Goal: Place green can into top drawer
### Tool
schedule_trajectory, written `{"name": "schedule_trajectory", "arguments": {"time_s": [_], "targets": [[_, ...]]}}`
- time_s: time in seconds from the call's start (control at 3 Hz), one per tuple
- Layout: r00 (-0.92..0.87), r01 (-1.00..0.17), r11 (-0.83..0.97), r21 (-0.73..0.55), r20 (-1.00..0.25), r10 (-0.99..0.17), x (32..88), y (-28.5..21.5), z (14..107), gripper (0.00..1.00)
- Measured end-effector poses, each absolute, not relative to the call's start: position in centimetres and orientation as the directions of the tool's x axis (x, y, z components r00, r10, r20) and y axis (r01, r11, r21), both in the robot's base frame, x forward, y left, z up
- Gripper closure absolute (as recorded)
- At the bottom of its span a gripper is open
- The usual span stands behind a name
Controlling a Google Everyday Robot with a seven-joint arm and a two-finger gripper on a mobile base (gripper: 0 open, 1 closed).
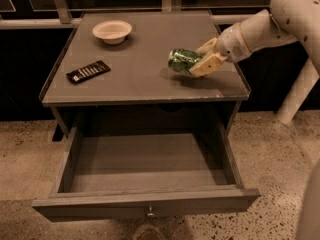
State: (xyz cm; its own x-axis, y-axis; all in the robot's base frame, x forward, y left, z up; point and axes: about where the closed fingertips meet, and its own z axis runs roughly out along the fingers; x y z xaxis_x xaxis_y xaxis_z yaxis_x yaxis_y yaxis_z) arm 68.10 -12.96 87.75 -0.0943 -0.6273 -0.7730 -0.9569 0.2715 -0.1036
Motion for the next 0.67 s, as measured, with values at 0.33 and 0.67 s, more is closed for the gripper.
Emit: {"name": "schedule_trajectory", "arguments": {"time_s": [0.33,0.67], "targets": [[-0.120,-0.950,0.299,-0.092,-0.775,-0.620,63.5,-13.6,88.7,1.00],[-0.177,-0.948,0.315,-0.036,-0.766,-0.619,58.4,-12.8,88.4,1.00]]}}
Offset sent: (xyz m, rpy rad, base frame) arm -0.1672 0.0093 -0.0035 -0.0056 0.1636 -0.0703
